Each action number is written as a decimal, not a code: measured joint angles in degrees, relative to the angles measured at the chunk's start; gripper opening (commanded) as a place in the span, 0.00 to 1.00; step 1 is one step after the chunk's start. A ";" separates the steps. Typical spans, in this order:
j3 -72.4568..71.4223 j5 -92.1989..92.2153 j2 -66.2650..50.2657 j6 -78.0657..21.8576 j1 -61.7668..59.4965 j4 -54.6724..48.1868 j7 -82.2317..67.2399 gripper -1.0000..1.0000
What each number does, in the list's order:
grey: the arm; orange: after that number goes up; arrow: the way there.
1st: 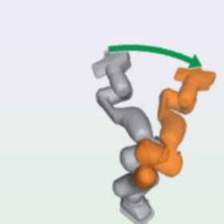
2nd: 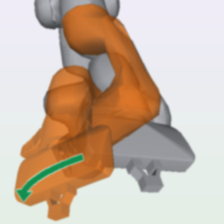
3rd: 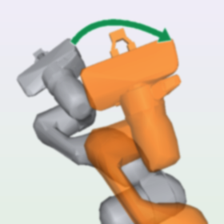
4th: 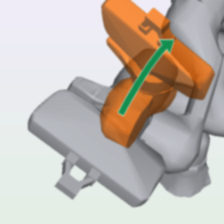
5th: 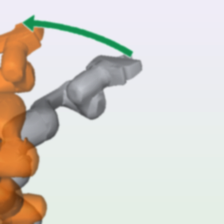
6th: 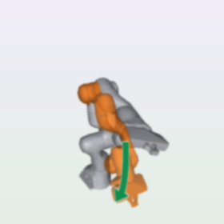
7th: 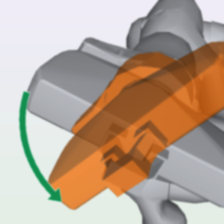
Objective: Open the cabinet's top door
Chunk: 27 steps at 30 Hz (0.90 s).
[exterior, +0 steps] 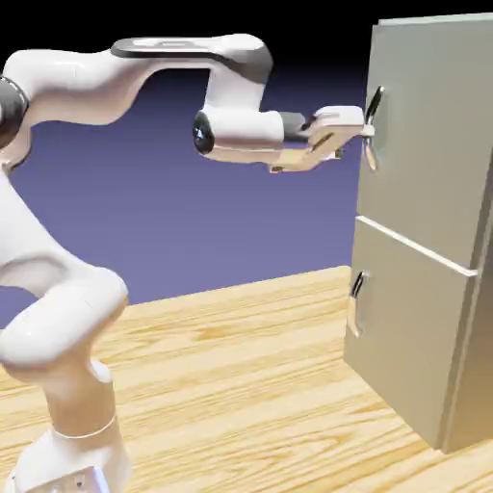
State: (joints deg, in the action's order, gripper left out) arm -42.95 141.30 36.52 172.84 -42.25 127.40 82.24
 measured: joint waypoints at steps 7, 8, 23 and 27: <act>-5.30 17.45 0.48 -0.14 -5.30 -4.15 4.91 0.50; -6.06 19.94 0.55 -0.16 -6.06 -4.74 5.61 0.50; -9.96 24.56 -7.65 -1.75 -10.64 -11.27 -0.70 0.00; -2.86 24.60 -9.69 -2.35 -2.34 -9.54 -4.50 0.00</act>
State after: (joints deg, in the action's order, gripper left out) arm -45.81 165.90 26.83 170.48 -44.58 117.86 77.74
